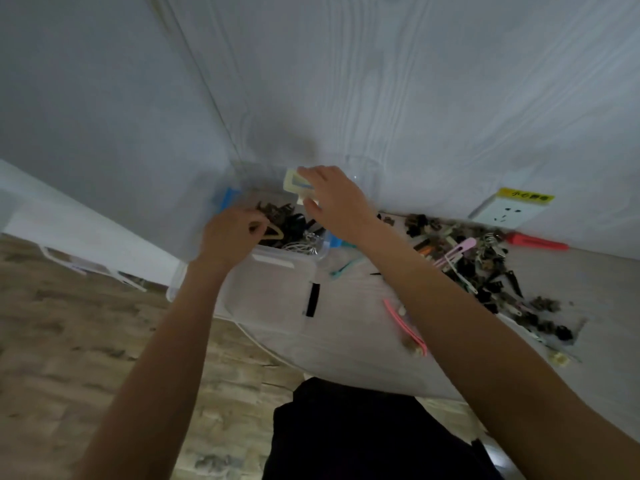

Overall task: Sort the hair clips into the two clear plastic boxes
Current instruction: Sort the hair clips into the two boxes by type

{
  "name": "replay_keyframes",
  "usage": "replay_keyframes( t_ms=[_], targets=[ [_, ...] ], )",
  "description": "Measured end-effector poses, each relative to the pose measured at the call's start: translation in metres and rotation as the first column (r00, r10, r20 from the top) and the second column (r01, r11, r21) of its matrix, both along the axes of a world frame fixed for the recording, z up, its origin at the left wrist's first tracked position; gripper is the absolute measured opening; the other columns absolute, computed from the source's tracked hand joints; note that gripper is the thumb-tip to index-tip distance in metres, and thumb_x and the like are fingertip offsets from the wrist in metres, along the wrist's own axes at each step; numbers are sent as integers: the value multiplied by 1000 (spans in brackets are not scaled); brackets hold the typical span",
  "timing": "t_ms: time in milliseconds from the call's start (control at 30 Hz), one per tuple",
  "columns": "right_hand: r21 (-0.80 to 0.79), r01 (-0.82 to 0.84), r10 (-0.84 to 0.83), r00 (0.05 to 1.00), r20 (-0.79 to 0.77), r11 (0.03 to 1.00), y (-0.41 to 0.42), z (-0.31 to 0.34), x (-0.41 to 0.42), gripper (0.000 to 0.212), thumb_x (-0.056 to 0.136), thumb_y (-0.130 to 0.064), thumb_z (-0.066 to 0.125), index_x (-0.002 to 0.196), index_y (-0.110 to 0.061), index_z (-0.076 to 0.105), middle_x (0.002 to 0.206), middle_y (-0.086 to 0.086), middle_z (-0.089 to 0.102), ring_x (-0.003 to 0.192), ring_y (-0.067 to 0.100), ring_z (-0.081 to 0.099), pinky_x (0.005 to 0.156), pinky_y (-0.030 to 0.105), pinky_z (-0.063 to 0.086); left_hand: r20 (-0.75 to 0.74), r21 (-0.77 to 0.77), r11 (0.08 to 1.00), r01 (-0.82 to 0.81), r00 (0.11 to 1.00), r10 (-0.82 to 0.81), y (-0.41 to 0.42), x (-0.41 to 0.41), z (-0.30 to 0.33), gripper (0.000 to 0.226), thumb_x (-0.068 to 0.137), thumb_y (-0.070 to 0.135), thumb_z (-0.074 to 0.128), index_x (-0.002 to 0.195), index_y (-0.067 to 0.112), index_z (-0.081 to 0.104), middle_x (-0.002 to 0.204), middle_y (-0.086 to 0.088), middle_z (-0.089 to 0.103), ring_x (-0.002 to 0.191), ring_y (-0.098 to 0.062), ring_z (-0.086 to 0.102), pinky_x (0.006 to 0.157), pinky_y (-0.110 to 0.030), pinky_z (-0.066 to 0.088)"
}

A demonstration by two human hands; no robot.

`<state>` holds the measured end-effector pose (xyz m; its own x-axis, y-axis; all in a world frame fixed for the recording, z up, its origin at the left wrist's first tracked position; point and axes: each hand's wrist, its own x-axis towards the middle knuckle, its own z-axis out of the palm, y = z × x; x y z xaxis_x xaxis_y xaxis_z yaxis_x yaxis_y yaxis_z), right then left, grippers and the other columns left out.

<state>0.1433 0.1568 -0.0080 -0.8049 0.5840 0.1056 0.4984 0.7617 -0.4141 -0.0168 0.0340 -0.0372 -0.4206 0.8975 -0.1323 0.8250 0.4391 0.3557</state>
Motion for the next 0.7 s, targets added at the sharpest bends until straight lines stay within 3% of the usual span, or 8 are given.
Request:
replay_keyframes(
  t_ms=[67, 133, 233, 367, 433, 533, 600, 700],
  targets=[
    [74, -35, 24, 988, 149, 997, 3, -12, -13, 46, 92, -16, 48, 136, -6, 40, 139, 12, 45, 128, 29, 38, 109, 36, 27, -14, 66, 998, 15, 1000, -14, -3, 0, 0, 21, 92, 25, 53, 107, 21, 67, 111, -2, 67, 96, -25, 62, 77, -35, 48],
    [141, -28, -6, 972, 235, 990, 0, -20, -14, 43, 89, -10, 50, 131, -6, 46, 137, 14, 47, 128, 32, 40, 114, 46, 21, -44, 196, 981, 16, 999, -8, -6, 3, 0, 21, 91, 25, 53, 108, 20, 65, 107, -5, 66, 93, -27, 62, 72, -35, 49],
    [209, 16, -25, 999, 43, 978, -11, -26, 9, 34, 74, -2, 57, 108, -9, 63, 113, 12, 65, 109, 34, 57, 104, 58, 33, -39, 372, 927, 43, 999, -31, -3, 23, 3, 23, 90, 29, 50, 104, 18, 65, 99, -7, 66, 87, -27, 63, 70, -35, 53],
    [163, 131, -112, 986, -122, 978, -23, -34, 85, 26, 81, -12, 47, 98, -12, 67, 103, 6, 68, 97, 29, 60, 94, 40, 40, -23, 507, 845, 171, 983, -185, 14, 76, 8, 23, 91, 28, 49, 101, 16, 66, 92, -1, 70, 81, -19, 64, 74, -24, 47],
    [87, 227, -213, 966, -145, 970, -23, -41, 135, 22, 83, -8, 50, 98, -8, 68, 98, 9, 69, 91, 30, 61, 84, 38, 47, 61, 489, 839, 240, 950, -307, 28, 110, 8, 21, 91, 25, 52, 106, 18, 65, 96, 2, 70, 87, -14, 63, 77, -24, 47],
    [31, 439, -436, 897, -77, 898, -14, -49, 202, 20, 85, -6, 52, 99, -8, 67, 94, 13, 68, 87, 31, 60, 74, 36, 49, 184, 334, 871, 361, 881, -436, 52, 153, -9, 30, 91, 25, 53, 120, 18, 57, 110, 0, 65, 106, -16, 57, 88, -23, 41],
    [5, 562, -562, 827, 18, 827, 2, -53, 240, 27, 86, -15, 46, 104, -7, 65, 100, 17, 65, 93, 35, 58, 78, 37, 47, 189, 205, 873, 443, 857, -479, 67, 177, -27, 40, 91, 26, 53, 130, 17, 49, 126, -5, 56, 120, -22, 47, 96, -29, 38],
    [-20, 614, -600, 777, 188, 789, 41, -75, 283, 50, 81, -31, 38, 120, -6, 56, 122, 20, 57, 112, 39, 52, 93, 46, 42, 144, 116, 875, 470, 864, -483, 84, 204, -51, 51, 88, 27, 56, 136, 15, 43, 138, -10, 45, 128, -29, 38, 105, -40, 36]
  ],
)
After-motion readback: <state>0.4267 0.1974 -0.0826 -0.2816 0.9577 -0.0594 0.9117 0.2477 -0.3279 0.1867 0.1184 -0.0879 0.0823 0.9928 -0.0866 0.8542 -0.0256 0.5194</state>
